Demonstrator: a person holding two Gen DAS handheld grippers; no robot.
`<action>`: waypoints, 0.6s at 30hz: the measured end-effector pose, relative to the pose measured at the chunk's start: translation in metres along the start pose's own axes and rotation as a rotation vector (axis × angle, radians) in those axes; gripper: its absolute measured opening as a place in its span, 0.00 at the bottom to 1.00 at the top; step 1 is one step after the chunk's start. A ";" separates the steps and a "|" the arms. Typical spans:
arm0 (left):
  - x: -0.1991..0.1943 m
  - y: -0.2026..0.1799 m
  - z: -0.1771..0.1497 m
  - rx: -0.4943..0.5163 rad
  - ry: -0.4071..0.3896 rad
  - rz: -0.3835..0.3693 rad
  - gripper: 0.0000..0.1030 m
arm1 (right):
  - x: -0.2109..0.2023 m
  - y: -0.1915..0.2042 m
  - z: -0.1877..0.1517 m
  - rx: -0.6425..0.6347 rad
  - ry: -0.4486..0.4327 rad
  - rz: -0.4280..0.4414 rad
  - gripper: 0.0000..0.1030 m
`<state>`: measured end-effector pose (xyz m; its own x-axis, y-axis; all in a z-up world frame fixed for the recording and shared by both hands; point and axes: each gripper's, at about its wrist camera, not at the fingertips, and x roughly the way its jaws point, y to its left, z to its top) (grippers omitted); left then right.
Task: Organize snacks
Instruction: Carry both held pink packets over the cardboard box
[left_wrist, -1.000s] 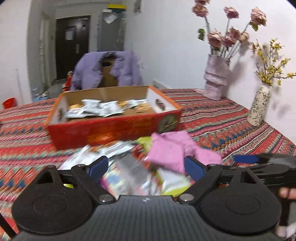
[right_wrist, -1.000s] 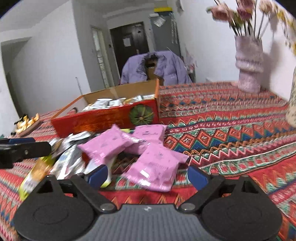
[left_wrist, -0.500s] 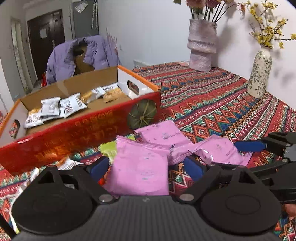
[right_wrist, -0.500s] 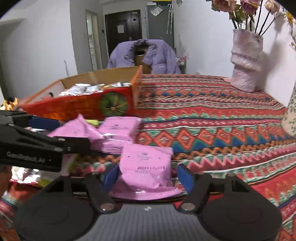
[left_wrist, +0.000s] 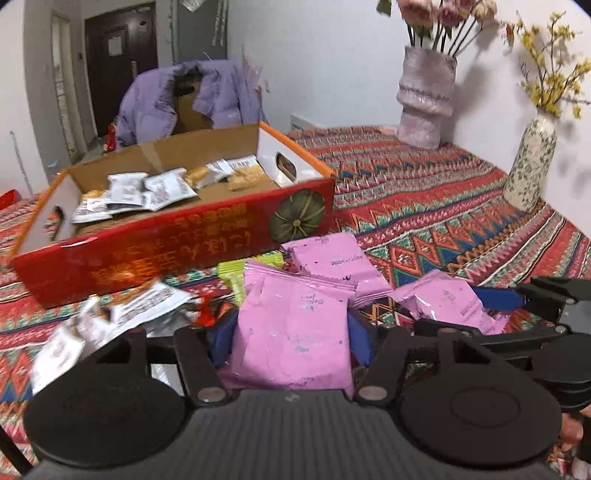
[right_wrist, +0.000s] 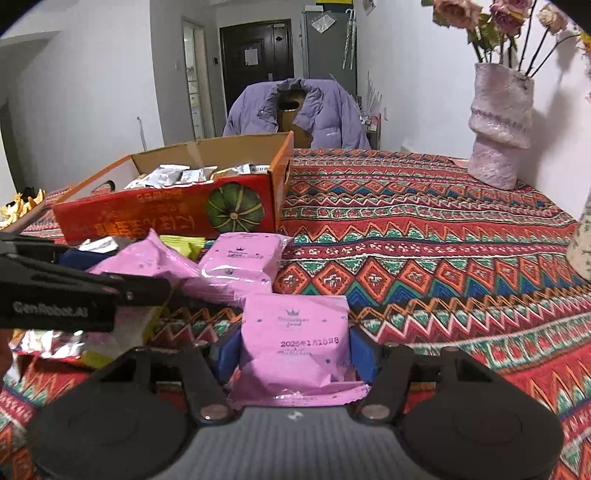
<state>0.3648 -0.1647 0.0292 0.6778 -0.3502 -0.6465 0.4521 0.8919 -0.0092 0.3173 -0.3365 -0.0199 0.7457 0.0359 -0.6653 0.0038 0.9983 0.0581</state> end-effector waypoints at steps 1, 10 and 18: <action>-0.010 0.000 -0.002 -0.007 -0.014 0.001 0.60 | -0.008 0.002 -0.002 -0.001 -0.007 0.001 0.59; -0.121 0.027 -0.044 -0.107 -0.116 0.056 0.60 | -0.086 0.037 -0.021 -0.076 -0.077 0.045 0.59; -0.167 0.055 -0.069 -0.193 -0.160 0.128 0.61 | -0.114 0.071 -0.021 -0.120 -0.128 0.093 0.59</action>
<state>0.2367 -0.0370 0.0846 0.8120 -0.2582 -0.5235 0.2482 0.9645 -0.0906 0.2185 -0.2685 0.0447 0.8180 0.1293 -0.5605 -0.1424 0.9896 0.0205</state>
